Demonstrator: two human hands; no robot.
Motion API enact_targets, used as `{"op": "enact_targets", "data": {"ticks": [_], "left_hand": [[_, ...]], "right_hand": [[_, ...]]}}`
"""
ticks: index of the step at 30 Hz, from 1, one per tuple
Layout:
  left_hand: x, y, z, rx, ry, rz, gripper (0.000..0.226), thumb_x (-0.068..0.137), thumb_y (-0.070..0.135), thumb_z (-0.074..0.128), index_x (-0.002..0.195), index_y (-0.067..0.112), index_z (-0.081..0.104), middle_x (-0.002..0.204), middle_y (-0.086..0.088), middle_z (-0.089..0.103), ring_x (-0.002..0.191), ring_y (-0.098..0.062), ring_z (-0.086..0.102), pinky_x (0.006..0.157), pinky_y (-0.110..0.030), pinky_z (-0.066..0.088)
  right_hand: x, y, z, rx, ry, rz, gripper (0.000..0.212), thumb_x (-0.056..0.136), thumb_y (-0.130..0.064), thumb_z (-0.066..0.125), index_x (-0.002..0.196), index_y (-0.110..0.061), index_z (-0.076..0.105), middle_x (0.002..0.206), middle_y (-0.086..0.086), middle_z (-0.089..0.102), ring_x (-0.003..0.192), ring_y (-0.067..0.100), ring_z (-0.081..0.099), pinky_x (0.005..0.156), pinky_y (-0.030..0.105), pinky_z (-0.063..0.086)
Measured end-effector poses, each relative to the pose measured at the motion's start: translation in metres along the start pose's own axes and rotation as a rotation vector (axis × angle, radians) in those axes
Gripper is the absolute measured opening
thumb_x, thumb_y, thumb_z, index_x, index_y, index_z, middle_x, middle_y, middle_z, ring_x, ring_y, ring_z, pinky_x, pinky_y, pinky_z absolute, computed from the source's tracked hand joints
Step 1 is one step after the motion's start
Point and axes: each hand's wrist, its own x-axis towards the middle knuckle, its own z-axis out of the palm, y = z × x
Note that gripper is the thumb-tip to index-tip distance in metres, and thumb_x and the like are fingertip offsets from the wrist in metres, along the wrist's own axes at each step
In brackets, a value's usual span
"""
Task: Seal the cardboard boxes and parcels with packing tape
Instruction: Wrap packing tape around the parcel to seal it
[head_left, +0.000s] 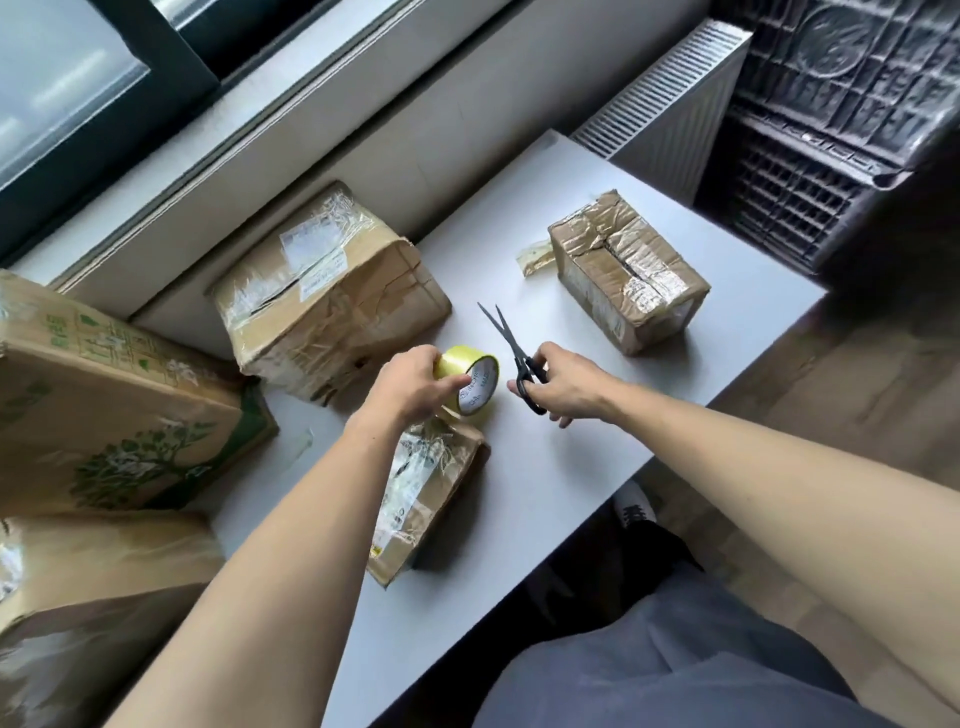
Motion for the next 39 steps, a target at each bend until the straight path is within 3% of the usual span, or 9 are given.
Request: {"op": "enact_targets", "data": {"ticks": [6,9,11,14,23,30,39], "left_hand": [[-0.015,0.006,0.023,0.018,0.133,0.043,0.037,0.09,0.045,0.067,0.098,0.012,0.055,0.102,-0.014,0.068,0.095,-0.036,0.061,0.072,-0.036,0.04],[-0.018,0.005,0.025,-0.018,0.132,0.052,0.039,0.091,0.046,0.065,0.103,0.01,0.054,0.104,-0.015,0.067,0.096,-0.037,0.06,0.077,-0.039,0.046],[-0.015,0.003,0.019,-0.106,0.1,0.017,0.042,0.092,0.046,0.065,0.108,0.009,0.056,0.107,-0.014,0.066,0.098,-0.034,0.06,0.08,-0.039,0.047],[-0.008,-0.004,0.003,-0.238,0.085,-0.029,0.043,0.092,0.047,0.064,0.109,0.008,0.057,0.104,-0.012,0.066,0.092,-0.028,0.06,0.071,-0.034,0.041],[-0.011,-0.008,-0.006,-0.391,0.119,-0.038,0.037,0.088,0.044,0.069,0.108,0.015,0.056,0.092,0.0,0.063,0.073,-0.015,0.058,0.057,-0.031,0.04],[-0.01,-0.007,-0.006,-0.446,0.125,-0.042,0.04,0.087,0.041,0.072,0.112,0.015,0.056,0.098,0.001,0.064,0.075,-0.012,0.059,0.061,-0.026,0.045],[-0.009,-0.008,-0.003,-0.474,0.126,-0.063,0.043,0.085,0.044,0.074,0.114,0.018,0.057,0.1,0.006,0.066,0.087,-0.011,0.063,0.067,-0.026,0.046]], "right_hand": [[-0.027,0.01,0.014,0.027,0.074,0.039,0.038,0.091,-0.044,0.066,0.107,-0.015,0.048,0.096,0.008,0.064,0.071,0.023,0.064,0.062,0.035,0.06],[-0.037,0.01,0.015,0.034,0.053,0.042,0.037,0.091,-0.042,0.068,0.108,-0.015,0.049,0.09,0.007,0.065,0.07,0.023,0.063,0.063,0.035,0.06],[-0.043,0.011,0.01,0.009,0.023,0.029,0.038,0.09,-0.041,0.07,0.109,-0.013,0.051,0.084,0.006,0.063,0.069,0.022,0.062,0.059,0.033,0.058],[-0.048,0.017,-0.004,-0.041,0.007,0.014,0.038,0.086,-0.042,0.076,0.104,-0.015,0.055,0.078,0.005,0.061,0.068,0.023,0.06,0.052,0.029,0.052],[-0.04,0.02,-0.022,-0.188,-0.194,0.046,0.036,0.081,-0.048,0.079,0.099,-0.019,0.065,0.08,0.008,0.061,0.06,0.022,0.058,0.047,0.025,0.047],[-0.014,0.013,-0.011,-0.173,-0.338,0.06,0.049,0.082,-0.048,0.079,0.106,-0.007,0.068,0.071,0.006,0.056,0.059,0.024,0.053,0.046,0.024,0.042],[0.012,0.001,0.002,-0.097,-0.439,0.07,0.049,0.083,-0.048,0.078,0.106,-0.006,0.067,0.068,0.007,0.055,0.057,0.024,0.053,0.048,0.024,0.04]]}}
